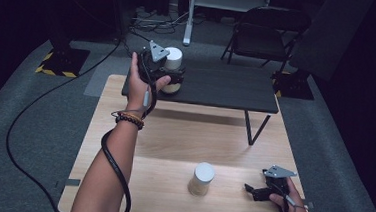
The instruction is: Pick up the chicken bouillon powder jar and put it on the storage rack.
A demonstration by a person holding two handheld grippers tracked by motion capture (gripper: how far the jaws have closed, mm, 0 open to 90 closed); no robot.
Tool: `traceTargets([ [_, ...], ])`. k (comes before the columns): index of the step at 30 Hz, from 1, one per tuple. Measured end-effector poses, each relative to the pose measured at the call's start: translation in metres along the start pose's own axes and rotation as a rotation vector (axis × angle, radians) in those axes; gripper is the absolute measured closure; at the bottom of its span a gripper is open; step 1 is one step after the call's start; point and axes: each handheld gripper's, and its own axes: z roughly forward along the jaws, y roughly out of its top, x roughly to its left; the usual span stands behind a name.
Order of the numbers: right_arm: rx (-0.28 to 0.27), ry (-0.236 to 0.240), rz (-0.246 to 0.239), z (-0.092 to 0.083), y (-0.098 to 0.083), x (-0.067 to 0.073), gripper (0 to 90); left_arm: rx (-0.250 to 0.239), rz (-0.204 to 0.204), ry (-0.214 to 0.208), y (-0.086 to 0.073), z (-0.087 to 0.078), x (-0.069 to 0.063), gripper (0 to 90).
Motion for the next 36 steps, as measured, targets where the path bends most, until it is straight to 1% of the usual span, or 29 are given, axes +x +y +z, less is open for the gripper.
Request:
traceTargets([
  [3,-0.001,0.0,-0.001,0.0,0.0,0.0,0.0,-0.022,0.021,-0.003,0.002,-0.009,-0.001,2.4],
  [6,0.0,0.0,0.001,0.0,0.0,0.0,0.0,-0.037,0.052,-0.001,0.003,-0.018,-0.003,2.4],
  [8,0.0,0.0,0.001,0.0,0.0,0.0,0.0,-0.045,0.084,-0.001,0.003,-0.024,-0.006,2.3],
  [13,0.0,0.0,0.0,0.0,0.0,0.0,0.0,-0.049,0.147,0.0,0.0,-0.037,-0.014,2.1],
  [15,0.001,0.0,0.0,0.0,0.0,0.0,0.0,-0.063,0.179,0.011,-0.005,-0.042,-0.02,2.2],
  [16,0.0,0.0,0.0,0.0,0.0,0.0,0.0,-0.068,0.192,0.008,-0.007,-0.044,-0.022,2.1],
  [19,0.001,0.0,0.0,0.0,0.0,0.0,0.0,-0.077,0.224,-0.009,-0.012,-0.051,-0.028,2.1],
  [23,0.001,0.0,0.0,0.0,0.0,0.0,0.0,-0.085,0.253,-0.033,-0.02,-0.058,-0.033,1.8],
  [25,0.001,0.0,0.0,0.0,0.0,0.0,0.0,-0.085,0.262,-0.042,-0.023,-0.06,-0.035,1.7],
  [31,0.001,0.0,0.0,0.0,0.0,0.0,0.0,-0.071,0.334,-0.051,-0.036,-0.065,-0.046,1.5],
  [34,0.001,0.0,0.0,0.0,0.0,0.0,0.0,-0.071,0.346,-0.059,-0.044,-0.067,-0.047,1.2],
  [36,0.001,0.0,0.0,0.0,0.0,0.0,0.0,-0.071,0.361,-0.043,-0.05,-0.068,-0.051,1.3],
])
